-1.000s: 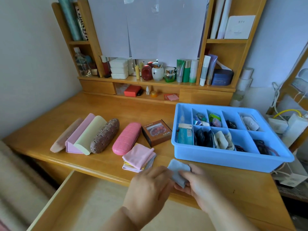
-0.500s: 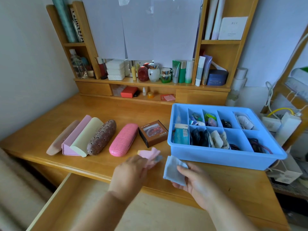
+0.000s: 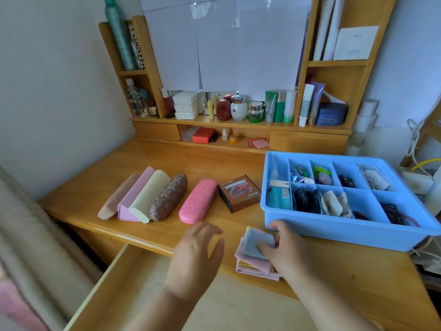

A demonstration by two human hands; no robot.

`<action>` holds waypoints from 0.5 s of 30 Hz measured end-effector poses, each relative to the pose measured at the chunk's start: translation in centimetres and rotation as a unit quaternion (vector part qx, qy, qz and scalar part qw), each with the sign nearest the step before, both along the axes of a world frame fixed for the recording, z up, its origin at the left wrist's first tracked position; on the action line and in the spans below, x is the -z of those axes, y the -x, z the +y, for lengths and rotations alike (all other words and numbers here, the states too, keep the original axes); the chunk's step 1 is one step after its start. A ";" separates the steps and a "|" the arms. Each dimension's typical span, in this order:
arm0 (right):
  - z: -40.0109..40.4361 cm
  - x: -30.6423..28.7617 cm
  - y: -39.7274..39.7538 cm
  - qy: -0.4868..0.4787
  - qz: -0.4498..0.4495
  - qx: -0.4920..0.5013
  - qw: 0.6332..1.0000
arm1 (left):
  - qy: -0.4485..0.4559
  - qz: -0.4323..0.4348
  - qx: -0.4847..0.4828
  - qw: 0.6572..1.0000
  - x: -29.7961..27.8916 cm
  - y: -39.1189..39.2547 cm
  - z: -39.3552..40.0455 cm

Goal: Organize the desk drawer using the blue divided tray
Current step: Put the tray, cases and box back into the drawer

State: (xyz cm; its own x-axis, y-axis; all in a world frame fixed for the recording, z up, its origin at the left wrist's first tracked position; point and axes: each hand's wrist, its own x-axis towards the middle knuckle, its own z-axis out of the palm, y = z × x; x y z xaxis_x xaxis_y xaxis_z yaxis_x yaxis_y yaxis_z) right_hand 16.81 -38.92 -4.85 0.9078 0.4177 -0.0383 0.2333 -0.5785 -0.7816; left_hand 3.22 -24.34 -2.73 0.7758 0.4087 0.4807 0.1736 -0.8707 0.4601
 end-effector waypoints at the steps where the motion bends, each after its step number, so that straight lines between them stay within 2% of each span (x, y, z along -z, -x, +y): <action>1: -0.2 0.6 0.3 -0.005 -0.033 0.013 0.999 | -0.003 -0.007 -0.040 0.999 -0.4 -0.2 1.6; 3: -1.1 1.6 0.7 -0.078 -0.059 0.047 0.994 | -0.006 0.016 -0.099 0.995 -0.9 -1.5 4.5; 6: -2.2 2.2 1.1 -0.181 -0.046 0.071 0.980 | 0.048 0.118 -0.155 0.980 -0.8 -4.4 7.0; 10: -2.7 1.6 2.3 -0.204 -0.103 0.038 0.973 | 0.099 0.230 -0.168 0.953 0.5 -7.3 8.4; 12: -2.5 0.3 2.8 -0.191 -0.145 -0.002 0.971 | 0.123 0.207 -0.181 0.954 0.6 -7.2 8.4; 13: -2.0 -0.4 3.0 -0.197 -0.130 -0.028 0.971 | 0.158 0.172 -0.188 0.954 0.4 -6.9 8.0; 15: -0.6 -2.3 3.4 -0.250 0.025 -0.077 0.965 | 0.256 0.089 -0.177 0.946 -0.2 -5.8 6.1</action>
